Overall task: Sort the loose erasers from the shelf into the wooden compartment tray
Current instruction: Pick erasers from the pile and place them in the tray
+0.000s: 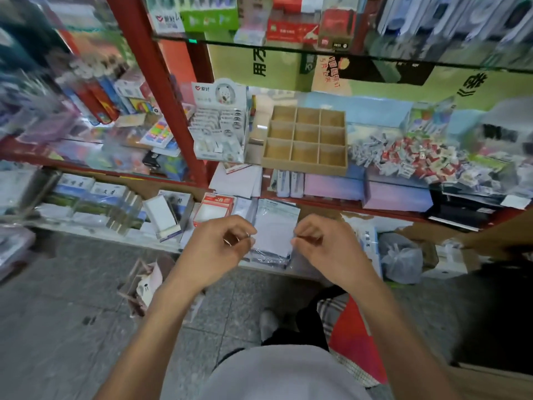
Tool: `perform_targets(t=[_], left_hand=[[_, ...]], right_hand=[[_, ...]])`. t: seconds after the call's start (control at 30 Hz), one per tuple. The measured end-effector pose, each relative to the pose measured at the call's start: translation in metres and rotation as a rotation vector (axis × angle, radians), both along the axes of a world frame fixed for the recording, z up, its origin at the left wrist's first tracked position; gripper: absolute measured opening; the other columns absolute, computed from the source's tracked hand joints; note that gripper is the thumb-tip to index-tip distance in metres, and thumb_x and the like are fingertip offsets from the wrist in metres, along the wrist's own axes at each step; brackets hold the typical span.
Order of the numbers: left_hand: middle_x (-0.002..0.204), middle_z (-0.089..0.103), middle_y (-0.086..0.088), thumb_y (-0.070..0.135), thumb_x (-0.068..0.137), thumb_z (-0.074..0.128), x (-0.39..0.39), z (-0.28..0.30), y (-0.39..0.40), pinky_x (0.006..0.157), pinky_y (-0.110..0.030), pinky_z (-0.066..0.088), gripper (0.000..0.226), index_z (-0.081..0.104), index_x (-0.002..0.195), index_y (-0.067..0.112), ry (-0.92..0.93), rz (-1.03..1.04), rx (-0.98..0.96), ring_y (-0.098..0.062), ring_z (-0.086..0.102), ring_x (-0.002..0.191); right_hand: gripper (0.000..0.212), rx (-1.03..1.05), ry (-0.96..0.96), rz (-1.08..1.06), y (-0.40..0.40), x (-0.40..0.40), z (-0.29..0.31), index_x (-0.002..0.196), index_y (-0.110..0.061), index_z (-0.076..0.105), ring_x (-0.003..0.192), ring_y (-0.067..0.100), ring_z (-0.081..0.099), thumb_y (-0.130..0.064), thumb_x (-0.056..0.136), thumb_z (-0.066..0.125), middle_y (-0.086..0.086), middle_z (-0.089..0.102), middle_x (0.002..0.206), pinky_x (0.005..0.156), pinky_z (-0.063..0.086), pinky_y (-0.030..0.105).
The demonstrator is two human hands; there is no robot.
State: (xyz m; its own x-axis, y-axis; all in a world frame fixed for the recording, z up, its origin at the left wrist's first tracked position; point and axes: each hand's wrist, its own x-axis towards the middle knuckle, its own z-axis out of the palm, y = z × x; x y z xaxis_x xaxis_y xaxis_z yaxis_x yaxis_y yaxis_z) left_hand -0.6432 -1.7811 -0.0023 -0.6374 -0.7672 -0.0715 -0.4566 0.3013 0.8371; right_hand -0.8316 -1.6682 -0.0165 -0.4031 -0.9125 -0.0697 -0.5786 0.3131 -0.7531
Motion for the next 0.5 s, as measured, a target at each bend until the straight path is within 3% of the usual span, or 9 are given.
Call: perform_targets(t=[0.23,0.5], left_hand=[[0.075,0.070,0.003,0.001,0.082,0.070,-0.049,0.003,-0.098,0.069,-0.020,0.050,0.019,0.073,0.087,0.020,-0.041,-0.041,-0.031,-0.013,0.065,0.070],[0.072,0.066,0.021,0.008,0.082,0.073,-0.106,-0.010,-0.185,0.067,-0.010,0.044,0.029,0.068,0.081,0.037,0.024,-0.151,-0.042,0.000,0.063,0.070]], right_hand=[[0.010,-0.009,-0.036,-0.063,-0.088,-0.050,0.007,0.084,-0.029,0.064,0.079,-0.007,0.060,-0.024,0.083,0.073,-0.016,0.067,0.083,0.068,0.039,-0.001],[0.011,-0.024,-0.017,-0.156,-0.151,-0.083,0.008,0.086,-0.025,0.066,0.079,-0.001,0.063,-0.017,0.083,0.072,-0.012,0.069,0.084,0.073,0.047,0.011]])
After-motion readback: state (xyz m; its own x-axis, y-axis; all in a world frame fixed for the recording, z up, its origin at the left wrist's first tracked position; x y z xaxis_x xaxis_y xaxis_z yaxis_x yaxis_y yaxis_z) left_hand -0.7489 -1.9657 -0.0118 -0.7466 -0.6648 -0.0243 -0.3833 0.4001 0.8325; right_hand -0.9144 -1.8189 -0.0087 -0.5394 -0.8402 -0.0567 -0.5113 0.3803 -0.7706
